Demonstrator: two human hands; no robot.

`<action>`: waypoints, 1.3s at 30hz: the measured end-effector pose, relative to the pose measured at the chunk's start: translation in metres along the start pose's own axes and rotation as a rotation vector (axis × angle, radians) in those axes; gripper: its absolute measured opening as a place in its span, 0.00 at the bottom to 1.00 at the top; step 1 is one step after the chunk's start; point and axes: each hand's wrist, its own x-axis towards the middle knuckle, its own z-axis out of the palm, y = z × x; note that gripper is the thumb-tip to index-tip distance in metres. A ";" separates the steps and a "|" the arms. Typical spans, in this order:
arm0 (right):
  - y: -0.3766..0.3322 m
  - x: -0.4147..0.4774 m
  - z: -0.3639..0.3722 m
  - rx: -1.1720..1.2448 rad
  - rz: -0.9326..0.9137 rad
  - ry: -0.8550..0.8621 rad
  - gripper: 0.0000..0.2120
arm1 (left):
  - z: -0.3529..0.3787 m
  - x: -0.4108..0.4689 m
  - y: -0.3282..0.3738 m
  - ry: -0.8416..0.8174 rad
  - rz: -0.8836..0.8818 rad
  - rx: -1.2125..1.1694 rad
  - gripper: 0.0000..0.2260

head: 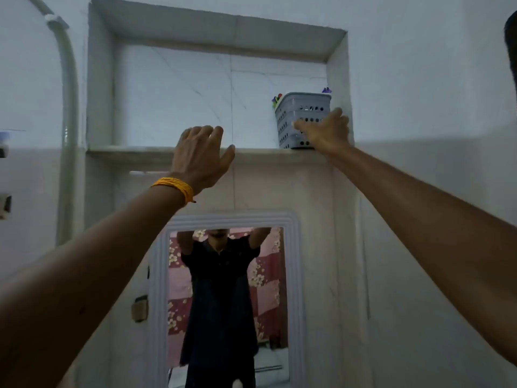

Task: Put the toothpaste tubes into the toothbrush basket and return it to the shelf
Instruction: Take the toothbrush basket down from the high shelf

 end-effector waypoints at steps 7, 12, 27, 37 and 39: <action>-0.015 0.042 0.038 -0.027 0.129 0.077 0.61 | 0.055 0.013 -0.033 -0.105 0.037 0.094 0.24; -0.011 0.051 0.051 -0.020 0.170 0.161 0.59 | 0.059 0.011 -0.033 -0.036 0.036 0.060 0.23; -0.020 -0.005 -0.009 0.216 0.025 0.201 0.52 | 0.027 -0.009 -0.011 -0.329 -0.090 0.041 0.28; 0.054 -0.143 -0.015 0.395 0.038 0.007 0.52 | -0.013 -0.108 0.034 -0.277 -0.217 -0.224 0.29; 0.083 -0.184 -0.004 0.388 0.059 -0.026 0.52 | -0.018 -0.145 0.043 -0.304 -0.229 -0.238 0.25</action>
